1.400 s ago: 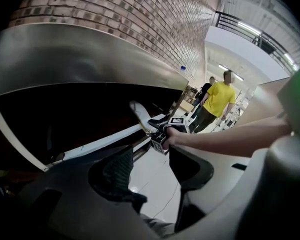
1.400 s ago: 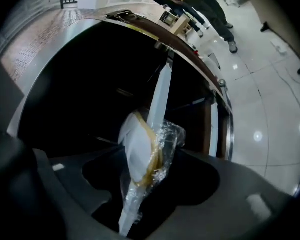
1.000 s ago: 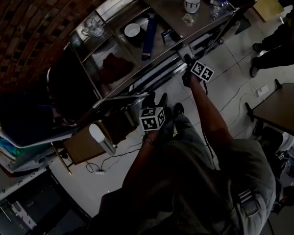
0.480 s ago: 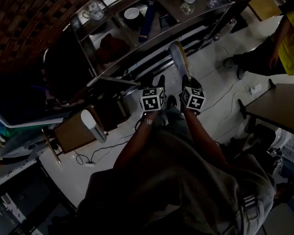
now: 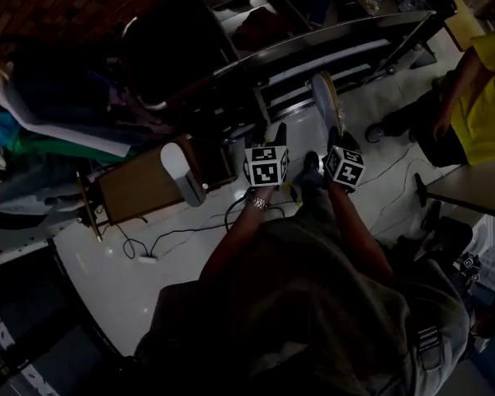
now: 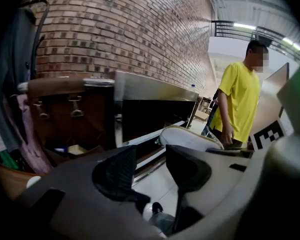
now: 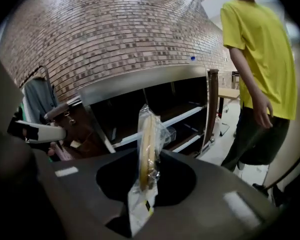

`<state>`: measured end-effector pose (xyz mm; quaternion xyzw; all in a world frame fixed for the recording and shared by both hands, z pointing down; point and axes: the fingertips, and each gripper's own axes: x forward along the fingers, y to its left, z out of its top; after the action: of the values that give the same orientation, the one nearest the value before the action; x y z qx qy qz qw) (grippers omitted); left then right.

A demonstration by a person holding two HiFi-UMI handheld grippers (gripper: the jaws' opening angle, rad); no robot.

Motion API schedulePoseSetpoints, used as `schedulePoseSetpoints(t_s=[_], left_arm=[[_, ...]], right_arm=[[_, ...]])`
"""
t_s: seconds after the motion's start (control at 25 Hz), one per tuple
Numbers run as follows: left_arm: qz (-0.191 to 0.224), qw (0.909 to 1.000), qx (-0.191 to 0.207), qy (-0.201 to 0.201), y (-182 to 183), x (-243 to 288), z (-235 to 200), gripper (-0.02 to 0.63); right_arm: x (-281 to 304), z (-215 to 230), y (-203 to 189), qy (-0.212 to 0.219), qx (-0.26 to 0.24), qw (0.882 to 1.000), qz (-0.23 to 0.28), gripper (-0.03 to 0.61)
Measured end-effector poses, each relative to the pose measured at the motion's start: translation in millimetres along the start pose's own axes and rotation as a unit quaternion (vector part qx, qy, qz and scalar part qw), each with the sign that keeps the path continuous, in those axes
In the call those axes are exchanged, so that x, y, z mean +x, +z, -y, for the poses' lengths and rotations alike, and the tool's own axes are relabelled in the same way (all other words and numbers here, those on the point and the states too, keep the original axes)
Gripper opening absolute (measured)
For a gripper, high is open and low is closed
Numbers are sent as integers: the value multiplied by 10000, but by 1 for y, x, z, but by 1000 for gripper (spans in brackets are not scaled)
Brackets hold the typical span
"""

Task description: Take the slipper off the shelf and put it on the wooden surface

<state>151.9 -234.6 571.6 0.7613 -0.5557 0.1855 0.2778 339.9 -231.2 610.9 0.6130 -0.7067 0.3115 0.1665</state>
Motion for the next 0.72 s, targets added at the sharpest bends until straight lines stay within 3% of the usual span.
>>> schedulePoseSetpoints(t_s=[0.08, 0.16, 0.28, 0.36, 0.52, 0.72], left_arm=[[89, 9998, 15, 155, -35, -56, -52, 189], [74, 9991, -221, 353, -78, -121, -121, 189], [-93, 9951, -691, 698, -137, -214, -226, 187], [-84, 9903, -1010, 949, -160, -260, -270, 176], [148, 9795, -1436, 1405, -178, -323, -314, 175], [261, 9649, -1754, 1938, -214, -375, -355, 167]], right_arm=[[-24, -66, -38, 108, -177, 9998, -13, 60], [-52, -160, -86, 405, -310, 9986, -142, 60], [-92, -313, -160, 1175, -539, 9903, -502, 60], [-112, -390, -190, 1731, -807, 9790, -709, 60], [-134, -493, -227, 2502, -1456, 9527, -929, 60], [-140, -563, -283, 3008, -1744, 9273, -1385, 60]])
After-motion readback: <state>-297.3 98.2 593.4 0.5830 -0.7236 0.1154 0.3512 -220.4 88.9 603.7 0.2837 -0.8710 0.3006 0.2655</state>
